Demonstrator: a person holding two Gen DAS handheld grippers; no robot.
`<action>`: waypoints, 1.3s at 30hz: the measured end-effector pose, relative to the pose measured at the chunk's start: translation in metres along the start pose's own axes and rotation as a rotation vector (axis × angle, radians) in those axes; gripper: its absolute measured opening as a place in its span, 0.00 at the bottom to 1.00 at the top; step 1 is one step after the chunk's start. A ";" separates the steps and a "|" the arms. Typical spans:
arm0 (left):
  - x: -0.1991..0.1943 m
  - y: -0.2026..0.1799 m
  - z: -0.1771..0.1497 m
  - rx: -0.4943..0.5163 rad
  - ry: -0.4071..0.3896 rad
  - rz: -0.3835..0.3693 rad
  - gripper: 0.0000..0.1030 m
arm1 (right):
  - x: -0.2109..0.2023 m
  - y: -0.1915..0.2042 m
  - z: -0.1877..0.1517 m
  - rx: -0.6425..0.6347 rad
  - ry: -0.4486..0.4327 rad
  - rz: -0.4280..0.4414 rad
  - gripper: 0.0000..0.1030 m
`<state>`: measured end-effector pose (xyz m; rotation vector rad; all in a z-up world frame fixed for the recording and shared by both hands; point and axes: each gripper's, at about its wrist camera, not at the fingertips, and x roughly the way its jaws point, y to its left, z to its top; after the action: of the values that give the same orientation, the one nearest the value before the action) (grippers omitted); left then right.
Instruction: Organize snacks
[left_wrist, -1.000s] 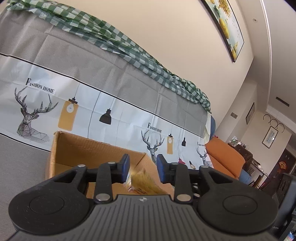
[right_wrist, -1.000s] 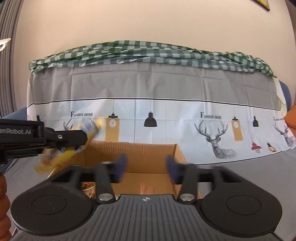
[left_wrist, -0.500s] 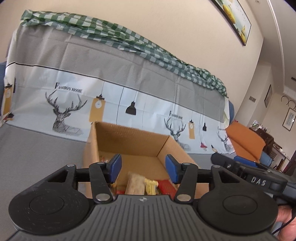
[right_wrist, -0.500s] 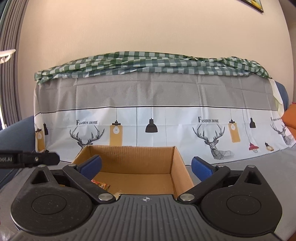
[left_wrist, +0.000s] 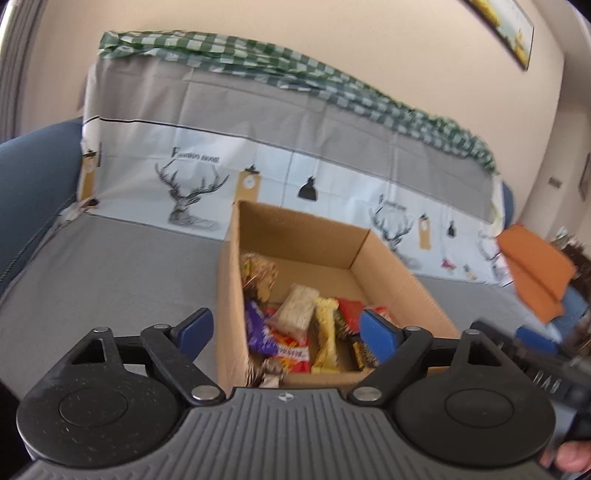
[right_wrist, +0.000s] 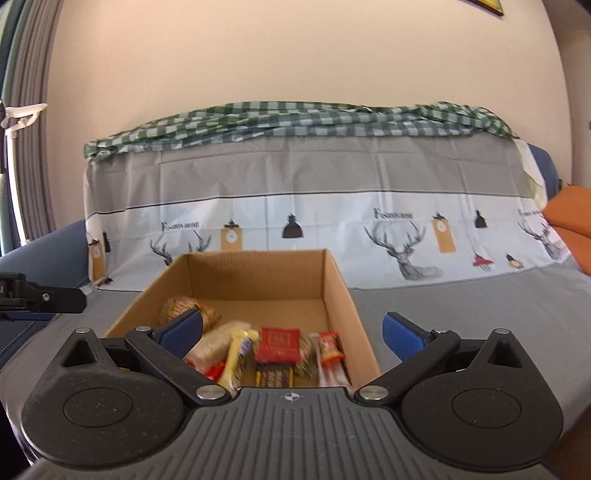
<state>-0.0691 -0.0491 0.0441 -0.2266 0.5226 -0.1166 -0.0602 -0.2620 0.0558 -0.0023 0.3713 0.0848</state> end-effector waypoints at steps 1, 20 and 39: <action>0.001 -0.004 -0.003 0.010 0.007 0.015 0.95 | 0.000 0.000 0.002 0.015 0.001 -0.010 0.99; 0.034 0.001 -0.049 0.033 0.118 0.063 0.99 | 0.021 0.020 -0.005 -0.055 0.077 0.008 0.99; 0.034 -0.002 -0.047 0.035 0.118 0.050 0.99 | 0.022 0.027 -0.008 -0.102 0.083 0.008 0.99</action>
<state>-0.0635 -0.0653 -0.0118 -0.1731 0.6430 -0.0905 -0.0450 -0.2334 0.0405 -0.1057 0.4493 0.1122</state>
